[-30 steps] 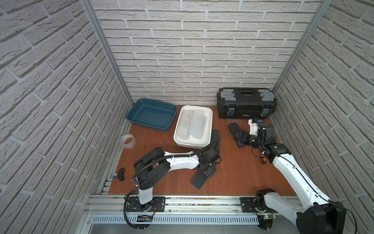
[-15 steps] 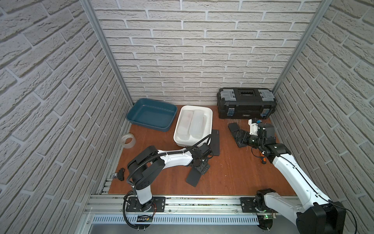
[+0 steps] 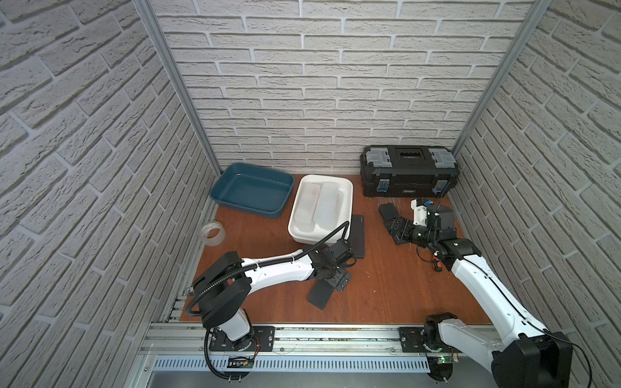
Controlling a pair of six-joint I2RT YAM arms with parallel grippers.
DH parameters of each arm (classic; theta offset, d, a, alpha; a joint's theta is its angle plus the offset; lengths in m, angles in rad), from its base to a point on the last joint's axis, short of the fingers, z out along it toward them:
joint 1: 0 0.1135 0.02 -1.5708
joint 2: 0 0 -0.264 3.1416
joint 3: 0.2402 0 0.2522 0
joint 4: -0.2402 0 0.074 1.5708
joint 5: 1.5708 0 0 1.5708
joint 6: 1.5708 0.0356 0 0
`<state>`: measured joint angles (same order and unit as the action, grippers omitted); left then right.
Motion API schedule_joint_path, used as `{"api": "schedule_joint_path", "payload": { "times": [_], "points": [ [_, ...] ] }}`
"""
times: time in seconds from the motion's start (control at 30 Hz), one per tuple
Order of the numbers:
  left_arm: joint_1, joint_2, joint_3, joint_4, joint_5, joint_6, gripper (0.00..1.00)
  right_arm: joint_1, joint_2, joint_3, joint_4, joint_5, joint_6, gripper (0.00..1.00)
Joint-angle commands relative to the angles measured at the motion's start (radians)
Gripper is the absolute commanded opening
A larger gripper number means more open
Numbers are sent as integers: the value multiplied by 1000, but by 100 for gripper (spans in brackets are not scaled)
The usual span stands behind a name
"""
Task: Place the pencil cases by color into the storage box
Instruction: Adjust the pencil case at the center of the board, then pick up the pencil case from the center of the board.
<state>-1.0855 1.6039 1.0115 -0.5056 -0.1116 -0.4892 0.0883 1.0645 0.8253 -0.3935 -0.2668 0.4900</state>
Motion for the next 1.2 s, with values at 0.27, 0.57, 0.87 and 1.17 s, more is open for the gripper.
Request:
{"api": "schedule_joint_path", "payload": {
  "times": [0.27, 0.57, 0.87, 1.17],
  "points": [
    [-37, -104, -107, -75, -55, -163, 98, 25, 20, -1, 51, -9, -9, 99],
    [-56, -94, -112, -89, -41, -182, 98, 36, 24, -3, 53, -6, -13, 99],
    [-84, -68, -138, -85, -19, -212, 98, 39, 34, 0, 58, -10, -16, 99],
    [-84, -31, -157, -65, -2, -226, 98, 42, 28, 3, 50, -6, -21, 99]
  ]
}}
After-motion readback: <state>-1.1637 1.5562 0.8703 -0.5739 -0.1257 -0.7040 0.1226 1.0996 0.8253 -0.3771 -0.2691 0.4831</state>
